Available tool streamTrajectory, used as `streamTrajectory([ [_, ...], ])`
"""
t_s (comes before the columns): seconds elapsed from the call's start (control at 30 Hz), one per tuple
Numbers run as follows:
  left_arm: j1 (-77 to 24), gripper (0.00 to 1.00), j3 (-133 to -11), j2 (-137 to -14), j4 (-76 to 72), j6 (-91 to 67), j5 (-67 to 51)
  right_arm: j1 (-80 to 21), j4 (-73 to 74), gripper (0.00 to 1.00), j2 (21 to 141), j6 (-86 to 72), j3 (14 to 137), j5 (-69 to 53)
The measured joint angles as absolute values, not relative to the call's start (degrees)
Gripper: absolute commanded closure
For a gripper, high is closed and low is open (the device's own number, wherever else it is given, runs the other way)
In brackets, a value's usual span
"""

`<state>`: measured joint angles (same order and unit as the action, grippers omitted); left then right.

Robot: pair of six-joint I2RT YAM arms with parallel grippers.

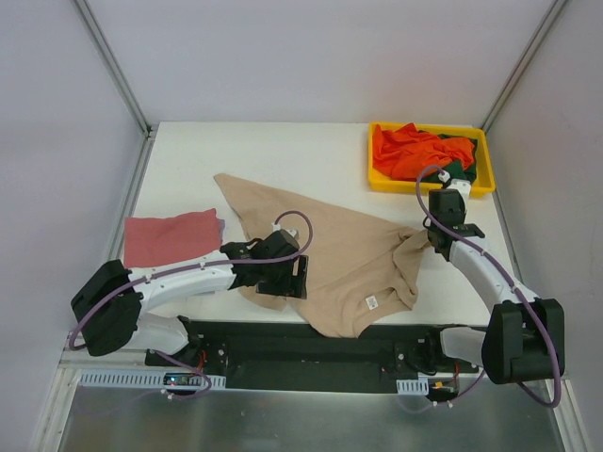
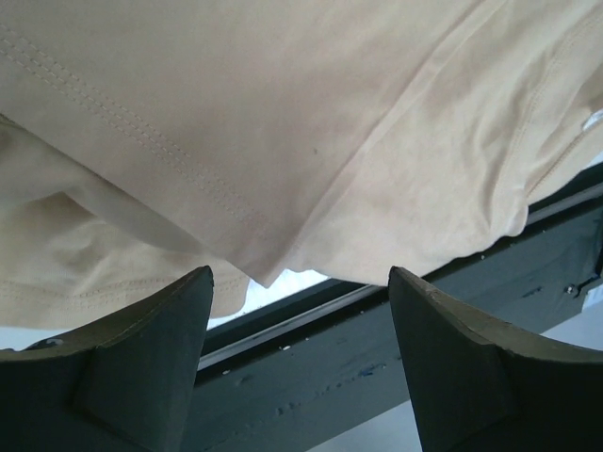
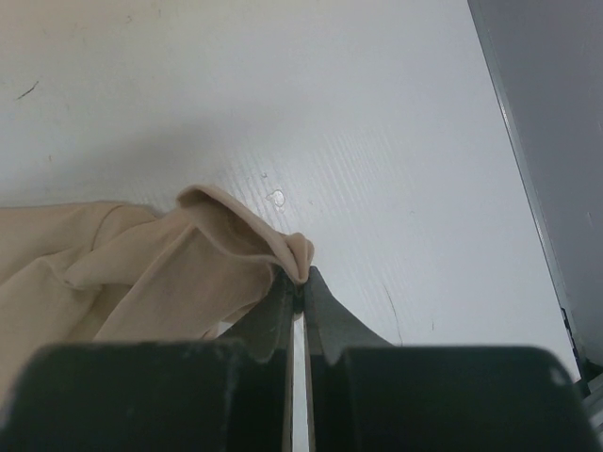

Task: Fold and stack the t-shirts
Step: Flatten out the tshirt

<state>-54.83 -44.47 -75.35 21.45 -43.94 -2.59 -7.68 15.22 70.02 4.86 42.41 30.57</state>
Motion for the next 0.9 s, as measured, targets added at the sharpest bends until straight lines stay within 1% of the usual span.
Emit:
streamTrajectory([
  [0.13, -55.07, 0.32, -44.47, -77.78, 20.88, -44.56, -2.55, -7.68, 15.2, 1.0, 70.0, 4.86, 42.41, 30.57],
  [0.33, -55.2, 0.48, -44.49, -80.53, 19.51, -46.0, -2.87, -7.68, 15.22, 1.0, 70.0, 4.86, 42.41, 30.59],
  [0.37, -55.22, 0.48, -44.53, -80.77, 19.35, -46.13, -2.87, -7.68, 15.22, 1.0, 70.0, 4.86, 42.41, 30.57],
  [0.5, -56.05, 0.49, -45.15, -81.45, 19.07, -46.33, -2.96, -7.68, 15.22, 1.0, 70.0, 4.86, 42.41, 30.57],
  [0.63, -56.31, 0.53, -45.91, -81.49, 18.61, -46.3, -2.98, -7.68, 15.22, 1.0, 70.0, 4.84, 42.41, 30.52],
  [0.77, -56.31, 0.53, -46.37, -81.49, 18.61, -46.3, -2.96, -7.68, 15.22, 1.0, 70.0, 4.84, 42.41, 30.52],
  [0.9, -56.31, 0.51, -47.18, -81.76, 19.51, -46.35, -2.59, -7.68, 15.25, 1.0, 70.02, 4.82, 42.41, 30.52],
])
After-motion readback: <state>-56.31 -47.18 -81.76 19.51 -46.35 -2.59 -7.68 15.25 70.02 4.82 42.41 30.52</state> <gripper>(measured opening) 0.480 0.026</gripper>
